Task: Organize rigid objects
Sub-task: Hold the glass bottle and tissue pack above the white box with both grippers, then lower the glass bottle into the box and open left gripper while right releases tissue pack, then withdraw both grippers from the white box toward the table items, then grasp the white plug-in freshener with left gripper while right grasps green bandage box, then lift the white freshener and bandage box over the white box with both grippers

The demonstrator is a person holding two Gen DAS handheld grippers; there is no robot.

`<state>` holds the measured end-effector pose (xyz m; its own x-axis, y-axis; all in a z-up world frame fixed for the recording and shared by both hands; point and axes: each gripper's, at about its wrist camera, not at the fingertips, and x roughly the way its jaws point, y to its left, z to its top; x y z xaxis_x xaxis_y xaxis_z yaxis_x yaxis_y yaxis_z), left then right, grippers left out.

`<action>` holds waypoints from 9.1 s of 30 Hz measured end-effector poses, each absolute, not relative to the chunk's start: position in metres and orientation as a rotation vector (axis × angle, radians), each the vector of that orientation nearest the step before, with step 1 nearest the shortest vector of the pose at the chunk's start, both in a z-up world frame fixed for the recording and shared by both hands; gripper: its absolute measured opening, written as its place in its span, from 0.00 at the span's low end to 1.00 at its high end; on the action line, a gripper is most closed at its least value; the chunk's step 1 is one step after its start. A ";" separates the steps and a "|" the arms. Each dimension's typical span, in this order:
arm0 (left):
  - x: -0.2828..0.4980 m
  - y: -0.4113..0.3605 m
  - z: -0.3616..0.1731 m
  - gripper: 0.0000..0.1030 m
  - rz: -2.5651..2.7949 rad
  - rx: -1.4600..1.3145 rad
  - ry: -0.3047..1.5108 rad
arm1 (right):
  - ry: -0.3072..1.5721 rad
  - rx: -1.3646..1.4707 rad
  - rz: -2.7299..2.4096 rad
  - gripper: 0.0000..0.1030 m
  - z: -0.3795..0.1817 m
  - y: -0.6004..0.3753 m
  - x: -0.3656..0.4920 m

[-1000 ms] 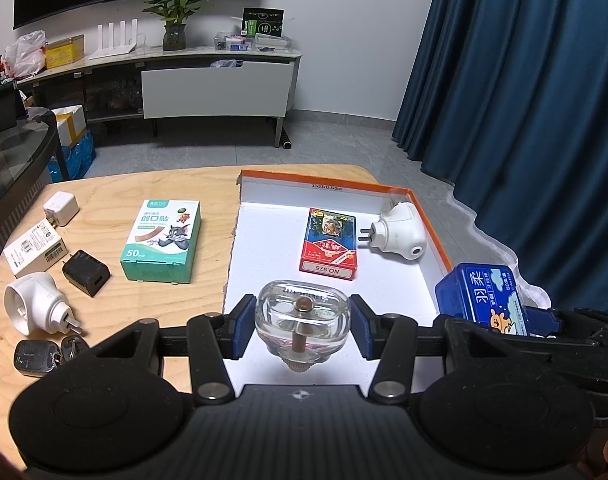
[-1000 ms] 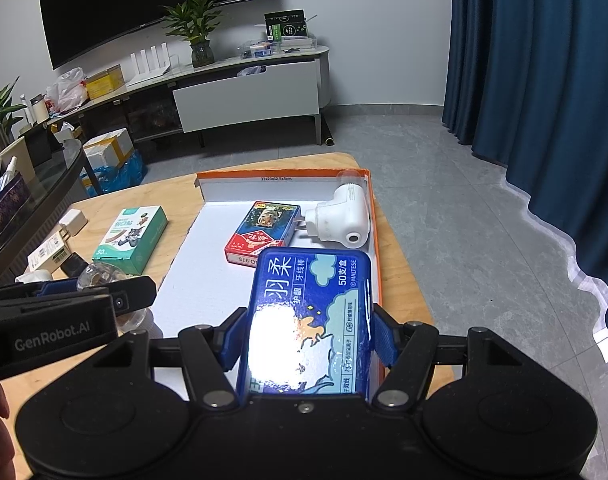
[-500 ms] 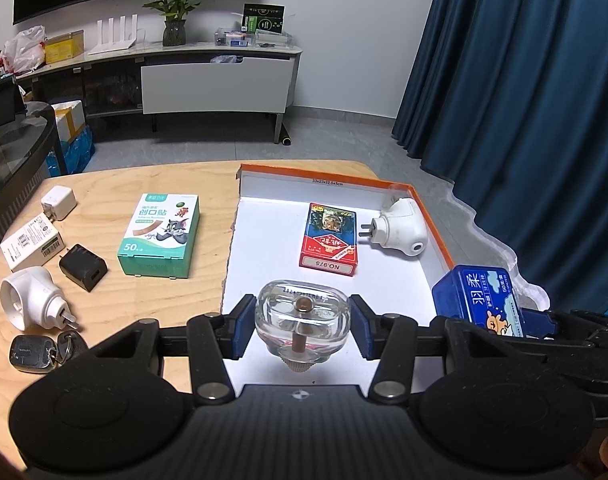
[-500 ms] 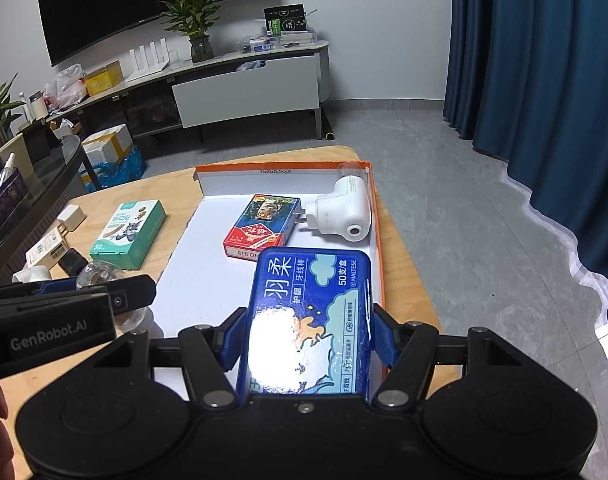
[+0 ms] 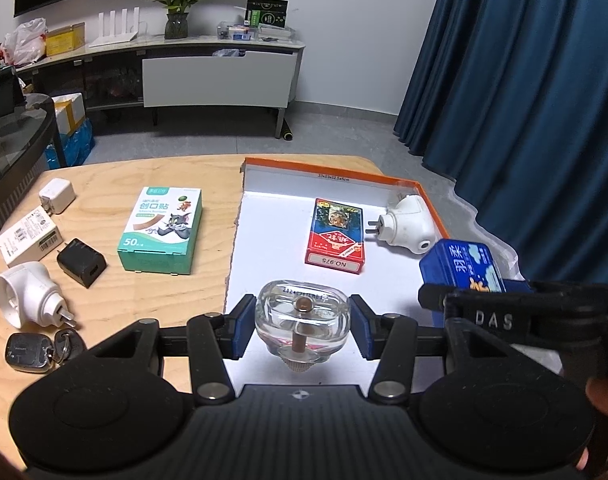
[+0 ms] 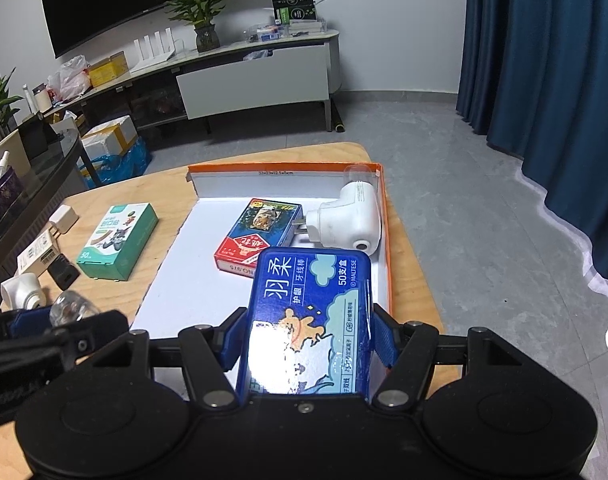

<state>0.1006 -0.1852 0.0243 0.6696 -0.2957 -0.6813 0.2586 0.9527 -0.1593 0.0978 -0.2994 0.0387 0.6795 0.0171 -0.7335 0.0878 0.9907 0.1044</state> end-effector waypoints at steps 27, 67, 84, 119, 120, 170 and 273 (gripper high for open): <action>0.143 -0.233 0.003 0.78 -0.480 -0.062 0.756 | 0.874 0.184 -0.060 0.78 0.057 -0.332 0.145; 0.070 -0.032 0.021 0.96 -0.042 -0.165 0.851 | 0.883 0.065 0.206 0.79 0.064 -0.180 0.082; 0.069 -0.008 -0.001 0.96 -0.016 -0.207 0.870 | 0.907 0.040 0.220 0.79 0.052 -0.166 0.084; 0.157 0.007 -0.030 0.74 -0.076 -0.127 0.774 | 0.947 0.071 0.202 0.79 0.029 -0.165 0.134; 0.155 0.007 -0.026 0.73 -0.073 -0.133 0.759 | 0.949 0.076 0.203 0.79 0.029 -0.163 0.139; 0.074 -0.106 0.056 0.68 -0.394 -0.111 0.525 | 0.744 0.150 -0.077 0.81 0.100 -0.257 0.068; 0.059 -0.156 0.045 0.68 -0.347 -0.055 0.648 | 0.793 0.191 -0.090 0.82 0.072 -0.293 0.018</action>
